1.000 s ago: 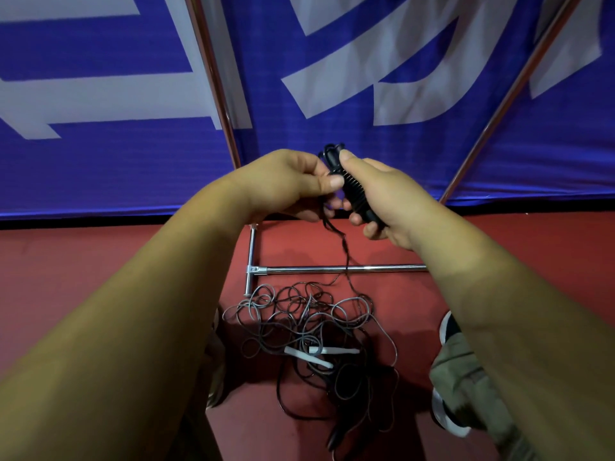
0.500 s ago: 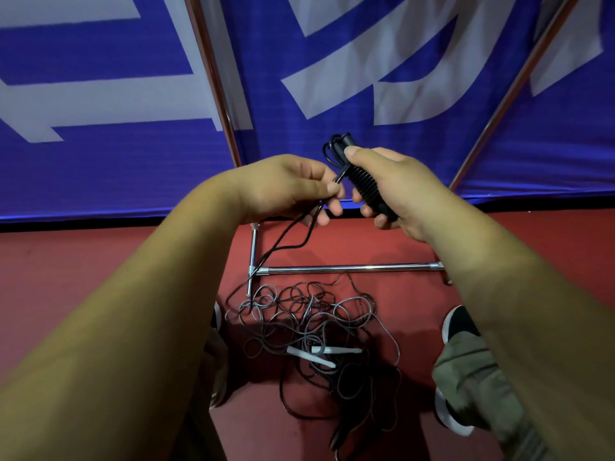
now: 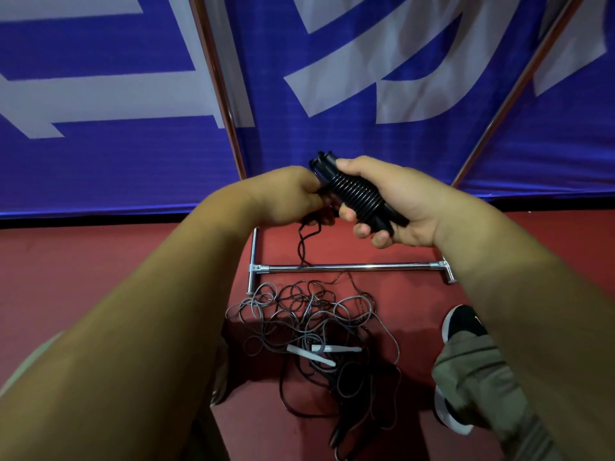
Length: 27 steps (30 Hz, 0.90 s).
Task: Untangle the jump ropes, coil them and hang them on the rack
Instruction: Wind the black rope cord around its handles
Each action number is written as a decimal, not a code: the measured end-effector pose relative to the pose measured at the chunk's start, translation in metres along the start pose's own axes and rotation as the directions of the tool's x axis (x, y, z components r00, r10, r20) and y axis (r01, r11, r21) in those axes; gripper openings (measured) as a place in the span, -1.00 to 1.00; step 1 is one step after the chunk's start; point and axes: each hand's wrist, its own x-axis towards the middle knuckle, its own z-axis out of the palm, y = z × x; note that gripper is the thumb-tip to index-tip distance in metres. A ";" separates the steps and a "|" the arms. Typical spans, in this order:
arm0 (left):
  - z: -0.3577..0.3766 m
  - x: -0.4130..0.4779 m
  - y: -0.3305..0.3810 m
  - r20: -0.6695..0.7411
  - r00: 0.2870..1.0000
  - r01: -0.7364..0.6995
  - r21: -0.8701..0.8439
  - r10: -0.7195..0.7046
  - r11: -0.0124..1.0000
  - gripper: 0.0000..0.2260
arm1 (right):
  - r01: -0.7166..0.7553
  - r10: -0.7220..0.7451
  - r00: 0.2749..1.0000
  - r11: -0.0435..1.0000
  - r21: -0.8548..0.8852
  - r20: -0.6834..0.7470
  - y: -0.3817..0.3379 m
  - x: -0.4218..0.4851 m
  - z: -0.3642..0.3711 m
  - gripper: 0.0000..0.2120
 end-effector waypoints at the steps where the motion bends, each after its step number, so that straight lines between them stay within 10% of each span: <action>1: 0.000 0.002 -0.003 -0.034 0.999 -0.019 0.030 0.020 0.999 -0.79 | -0.013 0.012 0.998 1.000 0.016 0.064 0.000 -0.002 0.000 -0.55; 11: -0.003 0.001 0.000 -0.044 0.972 -0.235 -0.153 0.231 0.960 -0.90 | -0.149 0.244 0.859 0.960 -0.236 0.450 0.003 -0.018 0.011 -0.54; 17: -0.011 -0.002 0.010 -0.192 0.936 -0.296 0.032 0.296 0.955 -0.91 | -0.239 0.348 0.921 0.858 -0.454 0.173 0.014 -0.005 0.005 -0.52; 27: -0.018 -0.005 0.008 -0.170 0.961 -0.147 0.357 0.219 0.922 -0.77 | -0.108 0.069 0.969 0.982 -0.154 -0.238 0.021 0.019 -0.005 -0.77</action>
